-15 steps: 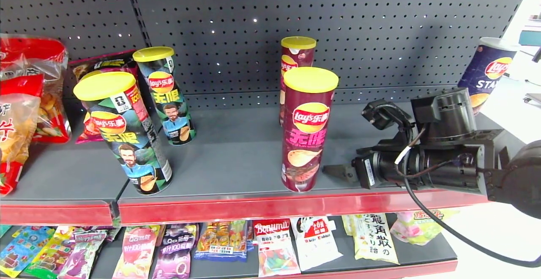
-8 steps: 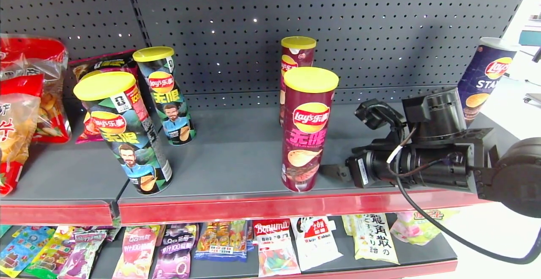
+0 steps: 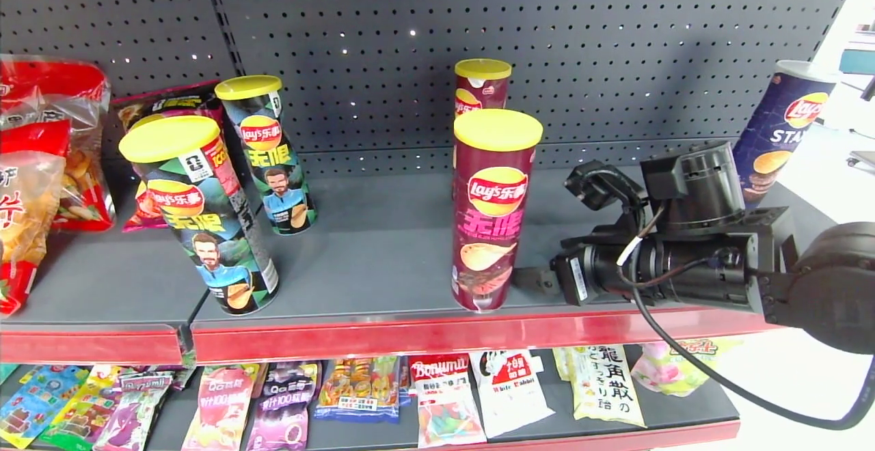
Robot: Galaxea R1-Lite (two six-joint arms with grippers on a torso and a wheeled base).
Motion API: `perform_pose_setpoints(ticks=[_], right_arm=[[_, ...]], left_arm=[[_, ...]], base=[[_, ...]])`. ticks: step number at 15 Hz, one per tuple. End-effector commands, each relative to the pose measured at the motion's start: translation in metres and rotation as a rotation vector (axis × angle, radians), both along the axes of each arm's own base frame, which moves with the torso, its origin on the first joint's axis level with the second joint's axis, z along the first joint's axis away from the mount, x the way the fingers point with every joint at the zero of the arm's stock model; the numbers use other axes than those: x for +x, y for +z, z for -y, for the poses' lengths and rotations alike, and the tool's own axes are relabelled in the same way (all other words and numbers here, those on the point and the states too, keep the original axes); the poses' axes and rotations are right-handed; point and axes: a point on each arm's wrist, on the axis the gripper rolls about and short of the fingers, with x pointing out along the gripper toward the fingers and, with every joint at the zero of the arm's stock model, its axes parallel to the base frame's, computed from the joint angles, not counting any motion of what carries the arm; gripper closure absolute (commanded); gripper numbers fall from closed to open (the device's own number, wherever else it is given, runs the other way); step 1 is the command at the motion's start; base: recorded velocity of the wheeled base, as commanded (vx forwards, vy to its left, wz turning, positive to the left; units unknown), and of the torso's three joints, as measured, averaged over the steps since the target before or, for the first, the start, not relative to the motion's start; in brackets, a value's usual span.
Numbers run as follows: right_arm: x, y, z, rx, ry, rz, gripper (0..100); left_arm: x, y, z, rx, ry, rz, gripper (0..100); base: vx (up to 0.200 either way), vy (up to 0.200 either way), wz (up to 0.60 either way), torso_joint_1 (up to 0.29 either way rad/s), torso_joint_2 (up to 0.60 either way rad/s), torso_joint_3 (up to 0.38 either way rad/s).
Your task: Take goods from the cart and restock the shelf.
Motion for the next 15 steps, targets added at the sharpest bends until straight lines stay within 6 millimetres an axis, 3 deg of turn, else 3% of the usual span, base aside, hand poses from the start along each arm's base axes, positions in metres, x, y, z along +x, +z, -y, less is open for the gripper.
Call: perform_pose_setpoints(ticks=[1, 15], right_arm=[[-0.0008, 0.0005, -0.0015, 0.001, 0.007, 0.002, 0], [0.0018, -0.0004, -0.0083, 0.001, 0.022, 0.002, 0]], left_arm=[[-0.0001, 0.0000, 0.0000, 0.000, 0.000, 0.001, 0], [0.0001, -0.0004, 0.0000, 0.000, 0.000, -0.001, 0]], base=[[0.000, 0.000, 0.00, 0.000, 0.00, 0.000], [0.000, 0.000, 0.00, 0.000, 0.00, 0.000]])
